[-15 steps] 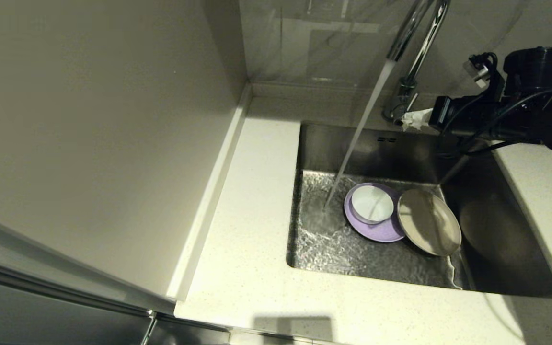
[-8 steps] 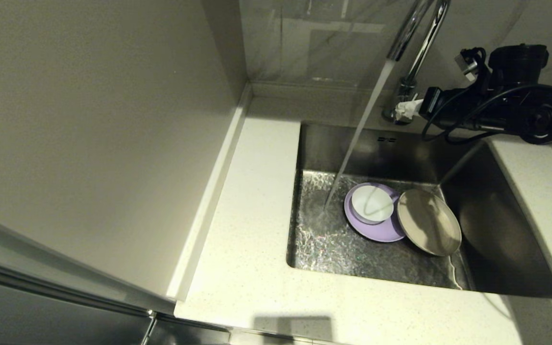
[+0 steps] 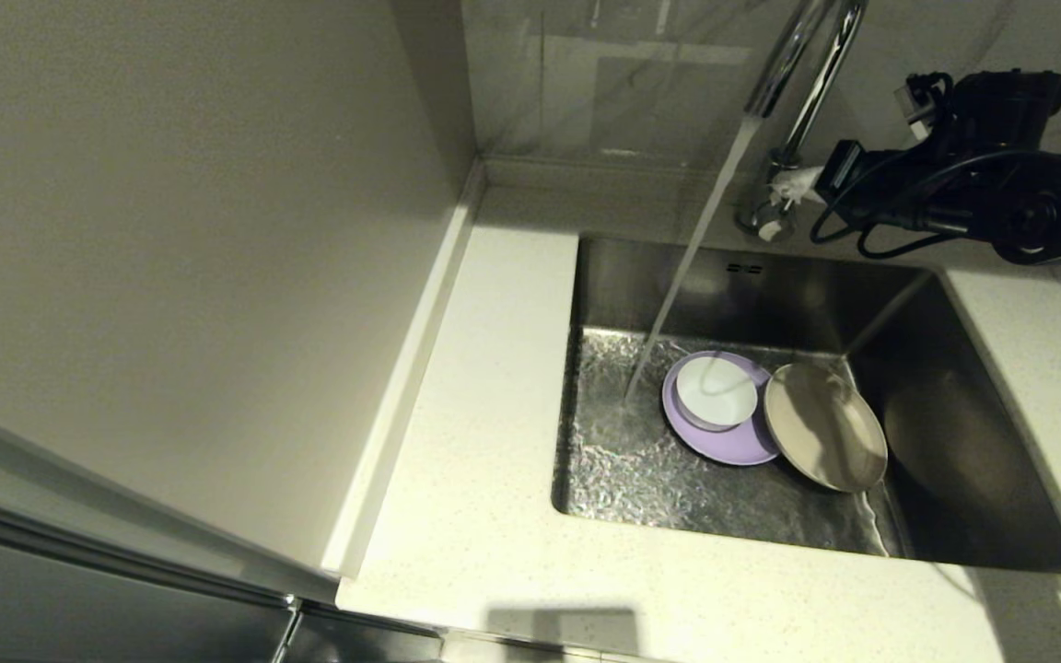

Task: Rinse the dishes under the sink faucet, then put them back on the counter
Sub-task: Turn off the faucet

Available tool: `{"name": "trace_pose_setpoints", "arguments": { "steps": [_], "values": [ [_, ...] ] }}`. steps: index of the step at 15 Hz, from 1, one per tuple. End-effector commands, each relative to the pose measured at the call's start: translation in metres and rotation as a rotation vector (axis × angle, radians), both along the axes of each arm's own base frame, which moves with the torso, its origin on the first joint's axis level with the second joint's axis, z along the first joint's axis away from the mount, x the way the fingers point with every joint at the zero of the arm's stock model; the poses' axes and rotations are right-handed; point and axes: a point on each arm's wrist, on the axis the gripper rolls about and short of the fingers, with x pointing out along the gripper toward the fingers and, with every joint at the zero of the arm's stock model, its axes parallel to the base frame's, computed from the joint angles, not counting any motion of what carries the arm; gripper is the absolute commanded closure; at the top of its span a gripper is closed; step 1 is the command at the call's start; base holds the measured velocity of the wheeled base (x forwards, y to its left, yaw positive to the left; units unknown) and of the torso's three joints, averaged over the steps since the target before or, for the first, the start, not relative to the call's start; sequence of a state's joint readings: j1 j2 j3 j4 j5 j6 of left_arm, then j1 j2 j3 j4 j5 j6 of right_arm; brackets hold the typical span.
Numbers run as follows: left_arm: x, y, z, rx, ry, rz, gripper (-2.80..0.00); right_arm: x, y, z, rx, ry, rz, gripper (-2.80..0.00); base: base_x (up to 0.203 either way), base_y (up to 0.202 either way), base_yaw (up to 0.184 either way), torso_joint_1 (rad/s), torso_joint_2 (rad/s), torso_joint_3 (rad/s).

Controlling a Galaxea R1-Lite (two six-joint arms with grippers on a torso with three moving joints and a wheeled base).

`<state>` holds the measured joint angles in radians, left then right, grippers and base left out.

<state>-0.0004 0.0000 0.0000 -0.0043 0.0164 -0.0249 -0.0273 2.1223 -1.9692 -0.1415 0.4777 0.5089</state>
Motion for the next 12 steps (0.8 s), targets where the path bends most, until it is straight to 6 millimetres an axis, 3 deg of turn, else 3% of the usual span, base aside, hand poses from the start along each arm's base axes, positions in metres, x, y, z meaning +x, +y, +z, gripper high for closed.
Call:
{"name": "trace_pose_setpoints", "arguments": {
  "steps": [1, 8, 10, 12],
  "values": [
    [0.000, 0.000, 0.000, -0.001, -0.003, 0.001, 0.00, 0.004, -0.001, 0.003, 0.082, -0.038, 0.002, 0.00, 0.000, 0.000, 0.000, 0.000, 0.00, 0.000],
    [0.000, 0.000, 0.000, -0.001, -0.003, 0.001, 0.00, 0.017, 0.002, 0.002, 0.183, -0.152, 0.014, 0.00, 0.000, 0.000, 0.000, 0.000, 0.00, 0.000],
    [0.000, 0.000, 0.000, -0.001, -0.003, 0.001, 0.00, 0.008, 0.001, 0.022, 0.229, -0.238, 0.007, 0.00, 0.000, 0.000, 0.000, 0.000, 0.00, 0.000],
    [0.000, 0.000, 0.000, -0.001, -0.003, 0.001, 0.00, -0.014, 0.000, 0.054, 0.333, -0.312, 0.017, 0.00, 0.000, 0.000, 0.000, 0.000, 0.00, 0.000]
  ]
}}
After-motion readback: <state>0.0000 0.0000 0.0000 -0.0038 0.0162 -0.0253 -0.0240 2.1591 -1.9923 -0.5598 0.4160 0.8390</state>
